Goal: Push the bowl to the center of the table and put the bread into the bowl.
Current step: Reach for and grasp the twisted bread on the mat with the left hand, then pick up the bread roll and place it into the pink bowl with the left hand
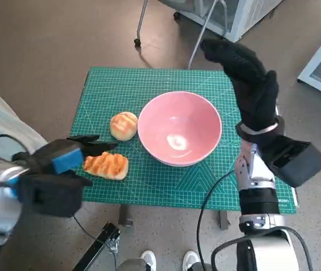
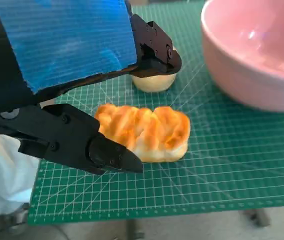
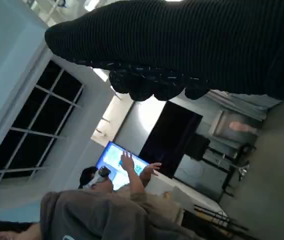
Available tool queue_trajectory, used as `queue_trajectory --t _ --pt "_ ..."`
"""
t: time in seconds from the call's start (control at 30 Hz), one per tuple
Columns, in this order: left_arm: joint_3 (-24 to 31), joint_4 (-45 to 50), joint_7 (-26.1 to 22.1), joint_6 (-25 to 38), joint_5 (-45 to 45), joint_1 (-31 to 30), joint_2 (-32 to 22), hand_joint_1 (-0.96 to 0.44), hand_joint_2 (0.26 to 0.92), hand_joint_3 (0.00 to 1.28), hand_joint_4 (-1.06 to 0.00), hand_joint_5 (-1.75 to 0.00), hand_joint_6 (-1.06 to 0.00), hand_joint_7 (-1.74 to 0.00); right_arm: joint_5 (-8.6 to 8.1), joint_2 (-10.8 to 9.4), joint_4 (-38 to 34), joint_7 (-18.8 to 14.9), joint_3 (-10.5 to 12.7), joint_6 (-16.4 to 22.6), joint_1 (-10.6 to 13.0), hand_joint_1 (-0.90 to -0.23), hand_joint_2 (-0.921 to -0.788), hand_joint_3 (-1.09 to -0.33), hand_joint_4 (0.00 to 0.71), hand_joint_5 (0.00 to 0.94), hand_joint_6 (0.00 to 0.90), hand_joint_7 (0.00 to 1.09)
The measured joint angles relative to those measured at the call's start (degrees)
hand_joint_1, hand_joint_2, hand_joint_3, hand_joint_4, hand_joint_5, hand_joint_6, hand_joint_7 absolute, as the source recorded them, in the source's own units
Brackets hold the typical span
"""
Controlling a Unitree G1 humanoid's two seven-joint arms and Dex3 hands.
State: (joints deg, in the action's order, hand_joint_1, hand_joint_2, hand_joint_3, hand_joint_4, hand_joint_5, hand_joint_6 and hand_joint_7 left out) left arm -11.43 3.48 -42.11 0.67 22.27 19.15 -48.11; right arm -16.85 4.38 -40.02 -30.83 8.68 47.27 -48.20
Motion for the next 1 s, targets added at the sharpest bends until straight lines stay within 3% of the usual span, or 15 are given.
queue_trajectory --t 0.17,0.37,0.57,0.63,0.67,0.7,0.73,0.83,1.0 --pt "-3.33 -4.06 0.49 0.15 3.31 1.86 2.54 -0.13 0.802 0.0 -0.18 -0.01 -0.35 -0.01 0.14 0.03 0.02 0.08 -0.05 0.02 0.09 -0.676 -0.921 -0.772 0.319 0.008 -0.001 0.92" --pt "-6.49 -9.85 2.68 -0.71 7.22 3.91 5.04 -0.1 0.811 0.0 -0.26 -0.04 -0.42 -0.04 0.28 0.04 0.11 0.26 -0.11 0.03 0.37 -0.674 -0.921 -0.773 0.317 0.007 -0.001 0.92" --pt "-8.53 -16.65 6.8 -4.6 9.73 6.14 6.63 -0.08 0.874 0.02 -0.46 -0.08 -0.57 -0.14 0.45 0.07 0.54 0.37 -0.22 0.04 1.12 -0.672 -0.921 -0.773 0.317 0.007 -0.001 0.92" --pt "-8.97 -18.53 8.22 -6.1 10.75 7.02 6.9 -0.07 0.901 0.02 -0.57 -0.09 -0.54 -0.4 0.65 0.07 0.66 0.54 -0.28 0.03 1.39 -0.668 -0.921 -0.774 0.316 0.007 -0.001 0.92" --pt "-9.15 -19.41 8.87 -6.75 11.11 7.42 7.0 -0.12 0.905 0.06 -0.6 -0.14 -0.54 -0.59 0.77 0.08 0.79 0.66 -0.34 0.02 1.51 -0.668 -0.921 -0.774 0.316 0.007 -0.001 0.92" --pt "-9.27 -20.39 9.43 -7.59 11.34 7.84 7.11 -0.2 0.911 0.12 -0.6 -0.29 -0.53 -0.89 0.85 0.07 0.94 0.77 -0.4 0.01 1.61 -0.666 -0.921 -0.775 0.316 0.007 -0.001 0.92" --pt "-9.33 -21.11 9.8 -8.18 11.4 8.09 7.19 -0.13 0.915 0.15 -0.57 -0.64 -0.52 -1.06 0.9 0.08 1.09 0.81 -0.44 0.0 1.69 -0.665 -0.921 -0.776 0.316 0.007 -0.001 0.92" --pt "-9.3 -22.66 10.39 -9.8 11.34 8.73 7.24 -0.04 0.919 0.14 -0.6 -1.01 -0.53 -1.23 1.17 0.14 1.44 0.92 -0.5 -0.02 1.88 -0.664 -0.921 -0.776 0.316 0.007 -0.001 0.92" --pt "-8.38 -22.93 9.85 -10.93 10.47 9.38 6.94 -0.01 0.92 0.11 -0.64 -1.15 -0.58 -1.24 1.33 0.21 1.83 1.08 -0.58 -0.19 2.08 -0.664 -0.921 -0.776 0.315 0.007 -0.001 0.92"
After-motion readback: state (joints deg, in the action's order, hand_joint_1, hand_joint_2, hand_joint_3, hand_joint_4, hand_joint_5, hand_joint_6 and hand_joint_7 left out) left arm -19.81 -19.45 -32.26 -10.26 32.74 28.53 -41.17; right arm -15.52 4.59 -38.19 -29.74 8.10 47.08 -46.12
